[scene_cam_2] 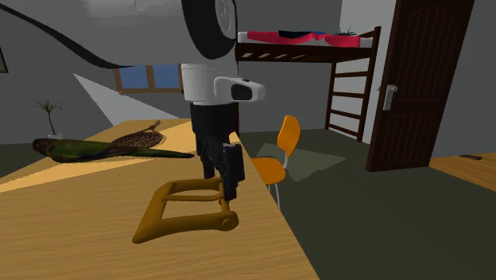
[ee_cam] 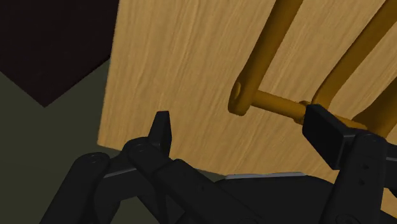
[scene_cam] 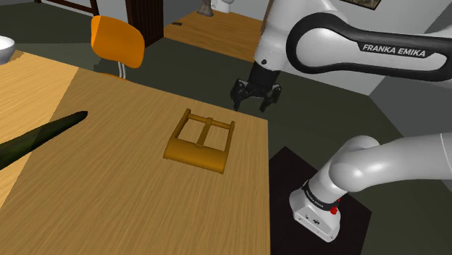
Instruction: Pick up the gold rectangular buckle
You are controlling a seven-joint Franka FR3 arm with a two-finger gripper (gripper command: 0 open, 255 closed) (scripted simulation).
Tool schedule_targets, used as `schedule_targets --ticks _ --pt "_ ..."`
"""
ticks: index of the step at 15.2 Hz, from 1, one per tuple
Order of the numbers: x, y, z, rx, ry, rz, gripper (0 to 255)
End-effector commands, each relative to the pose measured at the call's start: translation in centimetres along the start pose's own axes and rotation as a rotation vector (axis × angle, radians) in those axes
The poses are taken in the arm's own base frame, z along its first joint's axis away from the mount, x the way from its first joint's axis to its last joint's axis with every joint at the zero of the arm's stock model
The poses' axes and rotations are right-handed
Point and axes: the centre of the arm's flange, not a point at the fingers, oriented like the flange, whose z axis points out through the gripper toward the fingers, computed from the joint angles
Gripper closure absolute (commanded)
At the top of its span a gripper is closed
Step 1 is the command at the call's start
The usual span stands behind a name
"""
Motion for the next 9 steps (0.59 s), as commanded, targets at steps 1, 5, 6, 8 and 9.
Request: schedule_targets --ticks 1,5,6,8,9 --pt "-0.6 -2.3 0.9 0.006 -0.006 0.071 0" --pt "-1.3 -6.9 3.1 0.015 -0.017 0.201 0" --pt "-1.4 -8.0 3.6 0.017 -0.019 0.234 0" --pt "-1.4 -10.4 4.7 0.021 -0.025 0.299 0" --pt "-1.4 -11.5 5.2 0.023 -0.027 0.332 0"
